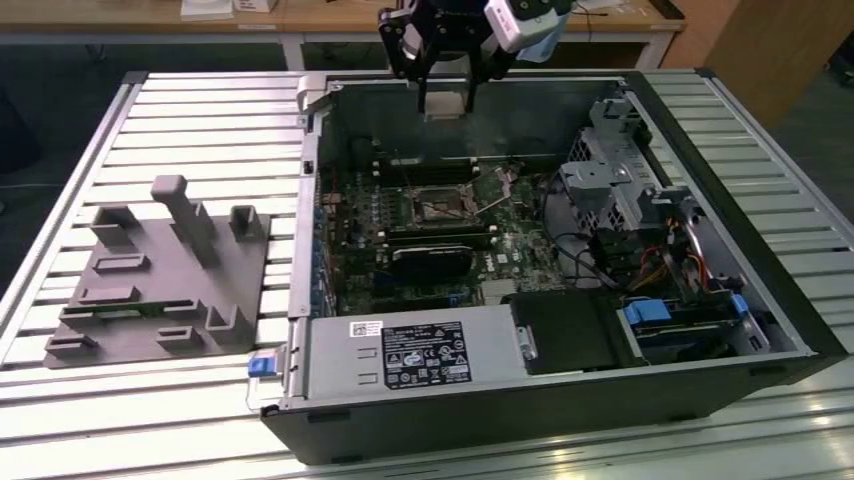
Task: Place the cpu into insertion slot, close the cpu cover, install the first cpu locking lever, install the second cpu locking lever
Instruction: 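Place the cpu into insertion slot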
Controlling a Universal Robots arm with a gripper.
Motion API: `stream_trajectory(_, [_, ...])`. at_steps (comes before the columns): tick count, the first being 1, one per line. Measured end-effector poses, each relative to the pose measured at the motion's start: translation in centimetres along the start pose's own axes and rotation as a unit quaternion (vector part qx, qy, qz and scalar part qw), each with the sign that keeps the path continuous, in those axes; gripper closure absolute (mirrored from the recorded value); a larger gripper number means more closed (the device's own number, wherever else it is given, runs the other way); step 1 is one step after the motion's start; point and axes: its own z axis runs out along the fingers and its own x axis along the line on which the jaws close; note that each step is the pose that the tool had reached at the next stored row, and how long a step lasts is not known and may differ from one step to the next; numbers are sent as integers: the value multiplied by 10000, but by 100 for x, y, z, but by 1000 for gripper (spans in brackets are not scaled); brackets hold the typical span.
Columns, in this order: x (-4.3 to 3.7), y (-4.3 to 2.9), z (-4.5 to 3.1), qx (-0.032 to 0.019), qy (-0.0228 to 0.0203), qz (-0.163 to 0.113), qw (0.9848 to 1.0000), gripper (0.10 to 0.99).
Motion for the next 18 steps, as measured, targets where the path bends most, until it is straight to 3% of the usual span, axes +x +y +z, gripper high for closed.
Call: stream_trajectory(18, [-1, -7, 71, 7, 0, 0, 10000, 549])
